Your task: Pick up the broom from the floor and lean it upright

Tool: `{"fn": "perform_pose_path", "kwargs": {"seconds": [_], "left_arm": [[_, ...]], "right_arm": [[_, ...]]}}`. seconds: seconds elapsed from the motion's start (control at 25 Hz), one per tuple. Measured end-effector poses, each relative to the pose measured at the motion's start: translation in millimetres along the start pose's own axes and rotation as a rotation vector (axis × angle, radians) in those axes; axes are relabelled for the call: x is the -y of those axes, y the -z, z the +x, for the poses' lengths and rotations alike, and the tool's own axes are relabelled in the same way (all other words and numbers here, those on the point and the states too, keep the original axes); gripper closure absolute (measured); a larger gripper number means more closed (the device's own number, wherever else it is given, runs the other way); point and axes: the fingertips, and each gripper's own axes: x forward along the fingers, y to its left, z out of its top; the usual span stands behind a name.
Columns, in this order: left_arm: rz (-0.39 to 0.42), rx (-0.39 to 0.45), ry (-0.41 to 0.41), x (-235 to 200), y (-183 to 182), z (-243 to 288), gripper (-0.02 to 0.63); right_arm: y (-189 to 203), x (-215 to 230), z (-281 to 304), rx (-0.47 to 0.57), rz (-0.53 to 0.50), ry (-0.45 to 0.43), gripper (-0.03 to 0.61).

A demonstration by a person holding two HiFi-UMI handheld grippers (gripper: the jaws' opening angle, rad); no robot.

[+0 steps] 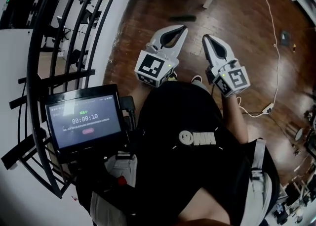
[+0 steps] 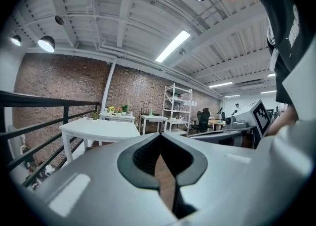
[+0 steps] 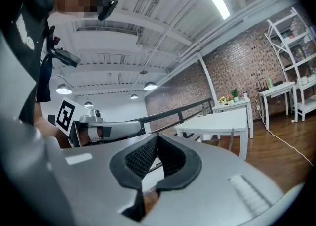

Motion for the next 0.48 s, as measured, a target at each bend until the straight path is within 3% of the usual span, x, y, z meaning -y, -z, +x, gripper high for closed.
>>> {"fn": "perform_pose_path", "kwargs": {"seconds": [0.12, 0.32, 0.48], "left_arm": [[0.04, 0.003, 0.012, 9, -2, -1, 0.595], [0.039, -0.016, 0.03, 19, 2, -2, 0.595], [0.064, -0.029, 0.015, 14, 1, -3, 0.595]], "right_arm": [[-7, -5, 1, 0.022, 0.024, -0.014, 0.581], [-15, -18, 3, 0.073, 0.024, -0.065, 0.58], [-9, -19, 9, 0.051, -0.011, -0.089, 0.58]]}}
